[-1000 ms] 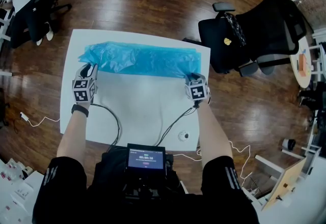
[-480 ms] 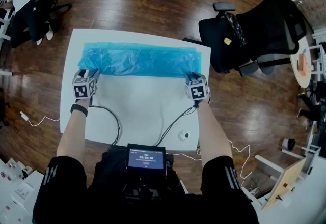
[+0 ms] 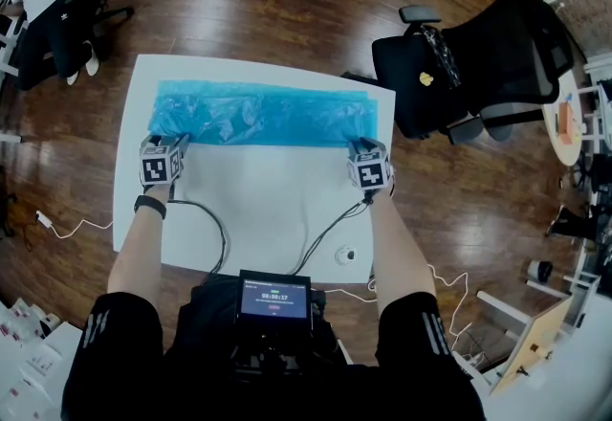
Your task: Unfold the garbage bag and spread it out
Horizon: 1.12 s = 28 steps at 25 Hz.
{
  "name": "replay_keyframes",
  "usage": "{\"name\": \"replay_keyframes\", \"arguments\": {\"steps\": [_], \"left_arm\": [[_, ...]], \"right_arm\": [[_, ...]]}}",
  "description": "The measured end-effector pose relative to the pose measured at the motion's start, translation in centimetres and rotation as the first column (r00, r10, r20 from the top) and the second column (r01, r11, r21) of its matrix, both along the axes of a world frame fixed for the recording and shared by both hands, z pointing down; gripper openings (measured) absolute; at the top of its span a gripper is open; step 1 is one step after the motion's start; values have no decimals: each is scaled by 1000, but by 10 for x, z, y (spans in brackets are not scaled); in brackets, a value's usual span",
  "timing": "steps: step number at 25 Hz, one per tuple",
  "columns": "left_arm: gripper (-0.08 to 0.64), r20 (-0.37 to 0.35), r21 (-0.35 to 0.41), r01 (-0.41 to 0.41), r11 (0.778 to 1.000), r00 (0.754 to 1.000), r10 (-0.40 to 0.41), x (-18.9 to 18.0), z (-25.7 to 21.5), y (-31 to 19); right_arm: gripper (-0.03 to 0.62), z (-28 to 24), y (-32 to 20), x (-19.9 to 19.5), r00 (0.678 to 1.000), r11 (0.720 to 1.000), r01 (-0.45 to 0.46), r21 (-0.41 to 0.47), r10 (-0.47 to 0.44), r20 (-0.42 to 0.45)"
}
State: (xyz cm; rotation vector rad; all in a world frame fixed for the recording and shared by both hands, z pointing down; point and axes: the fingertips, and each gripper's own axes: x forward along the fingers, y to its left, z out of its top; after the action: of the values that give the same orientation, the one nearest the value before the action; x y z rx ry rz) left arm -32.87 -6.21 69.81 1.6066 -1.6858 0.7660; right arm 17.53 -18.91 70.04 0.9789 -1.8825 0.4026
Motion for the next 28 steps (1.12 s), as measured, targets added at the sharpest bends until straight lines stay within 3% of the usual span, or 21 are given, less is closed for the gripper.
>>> {"name": "replay_keyframes", "arguments": {"steps": [8, 13, 16, 21, 28], "left_arm": [[337, -2, 1, -2, 1000, 1000, 2, 1, 1, -1], [337, 2, 0, -11, 1000, 1000, 11, -1, 1, -3], [337, 6, -1, -15, 1000, 1000, 15, -1, 1, -5], [337, 14, -6, -27, 1000, 1000, 27, 1, 0, -9], [337, 30, -6, -59, 998, 998, 59, 4, -1, -23]], "right_arm": [[146, -3, -4, 2, 999, 1000, -20, 8, 19, 36], [155, -33, -22, -9, 996, 994, -17, 111, 8, 84], [155, -62, -28, -45, 991, 983, 88, 163, -103, 85], [166, -80, -17, -115, 954, 949, 258, 184, -280, 108], [166, -61, -2, -180, 921, 927, 358, 111, -370, 123]]}}
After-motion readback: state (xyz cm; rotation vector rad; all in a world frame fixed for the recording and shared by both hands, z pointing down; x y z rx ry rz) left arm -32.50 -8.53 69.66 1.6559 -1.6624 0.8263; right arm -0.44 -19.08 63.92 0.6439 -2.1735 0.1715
